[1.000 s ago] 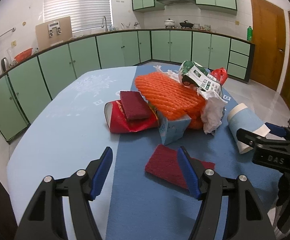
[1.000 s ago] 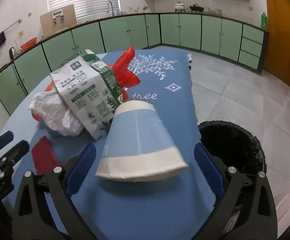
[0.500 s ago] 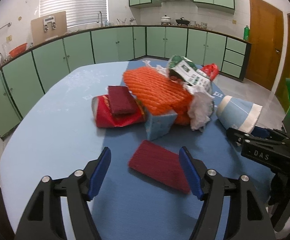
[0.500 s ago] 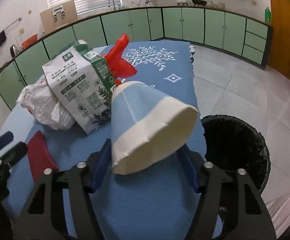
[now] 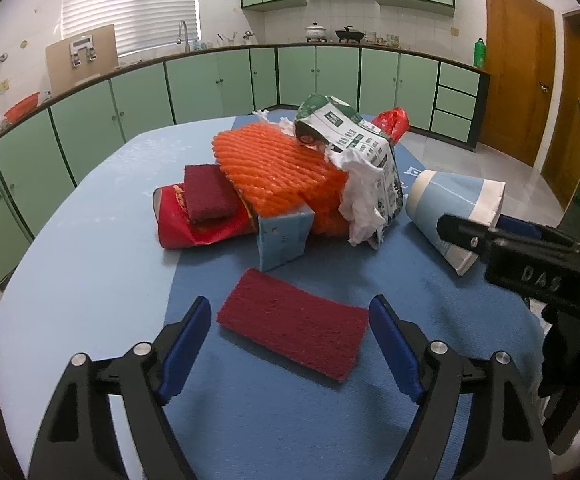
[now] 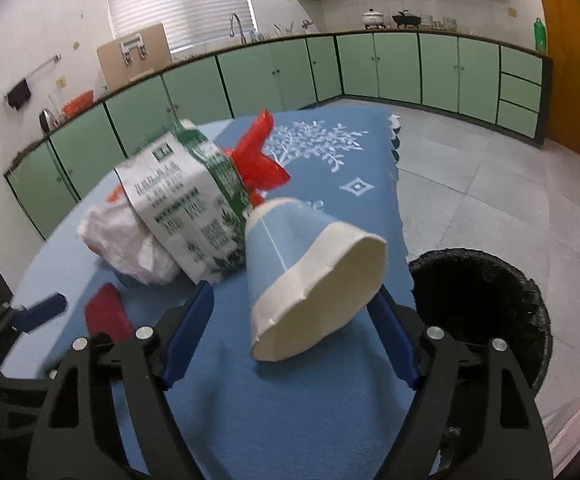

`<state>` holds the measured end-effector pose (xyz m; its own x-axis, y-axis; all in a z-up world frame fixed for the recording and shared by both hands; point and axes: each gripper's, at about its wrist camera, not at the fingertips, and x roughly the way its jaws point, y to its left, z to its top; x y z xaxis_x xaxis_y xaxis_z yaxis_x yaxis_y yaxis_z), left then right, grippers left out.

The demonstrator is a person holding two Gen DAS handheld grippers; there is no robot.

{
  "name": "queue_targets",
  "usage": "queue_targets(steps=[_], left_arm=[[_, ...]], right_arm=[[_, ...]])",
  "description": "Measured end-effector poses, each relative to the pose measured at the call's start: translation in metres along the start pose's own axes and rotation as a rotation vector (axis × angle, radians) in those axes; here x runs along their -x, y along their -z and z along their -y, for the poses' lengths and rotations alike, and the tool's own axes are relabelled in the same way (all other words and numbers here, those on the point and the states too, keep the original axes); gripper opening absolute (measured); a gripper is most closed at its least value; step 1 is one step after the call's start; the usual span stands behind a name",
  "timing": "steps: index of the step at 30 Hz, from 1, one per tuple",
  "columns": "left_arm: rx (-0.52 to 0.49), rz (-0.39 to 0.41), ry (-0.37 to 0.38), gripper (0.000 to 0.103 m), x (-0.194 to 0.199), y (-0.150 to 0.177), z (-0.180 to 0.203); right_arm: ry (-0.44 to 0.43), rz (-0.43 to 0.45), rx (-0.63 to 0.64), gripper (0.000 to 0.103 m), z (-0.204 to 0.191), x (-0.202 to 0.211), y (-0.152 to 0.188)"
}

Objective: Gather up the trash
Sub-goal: 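Grasp the paper cup rim with the right tool, then grasp the red scouring pad with the left tool while the right tool holds the cup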

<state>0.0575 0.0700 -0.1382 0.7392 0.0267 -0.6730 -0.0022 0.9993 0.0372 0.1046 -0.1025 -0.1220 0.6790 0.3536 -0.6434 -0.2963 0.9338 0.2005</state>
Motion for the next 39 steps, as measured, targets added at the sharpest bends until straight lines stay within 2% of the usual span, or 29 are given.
queue_targets(steps=[3, 8, 10, 14, 29, 39], left_arm=[[0.000, -0.001, -0.001, 0.080, 0.000, 0.000, 0.000], [0.002, 0.002, -0.009, 0.080, 0.000, 0.000, 0.000], [0.007, 0.005, -0.011, 0.080, 0.001, 0.000, -0.001], [0.008, 0.005, -0.006, 0.080, 0.000, 0.000, -0.002], [-0.004, -0.050, 0.006, 0.080, -0.014, 0.004, 0.007], [0.027, -0.069, -0.073, 0.085, -0.024, -0.005, 0.011]], right_arm=[[-0.004, -0.004, 0.001, 0.073, -0.001, -0.001, -0.001], [-0.018, -0.024, -0.018, 0.057, 0.001, -0.004, -0.001], [-0.030, -0.034, -0.014, 0.041, 0.000, -0.005, -0.001], [-0.052, -0.042, -0.009, 0.024, -0.002, -0.005, 0.001], [-0.045, -0.039, 0.026, 0.023, -0.007, -0.005, 0.005], [-0.052, -0.032, 0.036, 0.023, -0.007, -0.006, 0.007]])
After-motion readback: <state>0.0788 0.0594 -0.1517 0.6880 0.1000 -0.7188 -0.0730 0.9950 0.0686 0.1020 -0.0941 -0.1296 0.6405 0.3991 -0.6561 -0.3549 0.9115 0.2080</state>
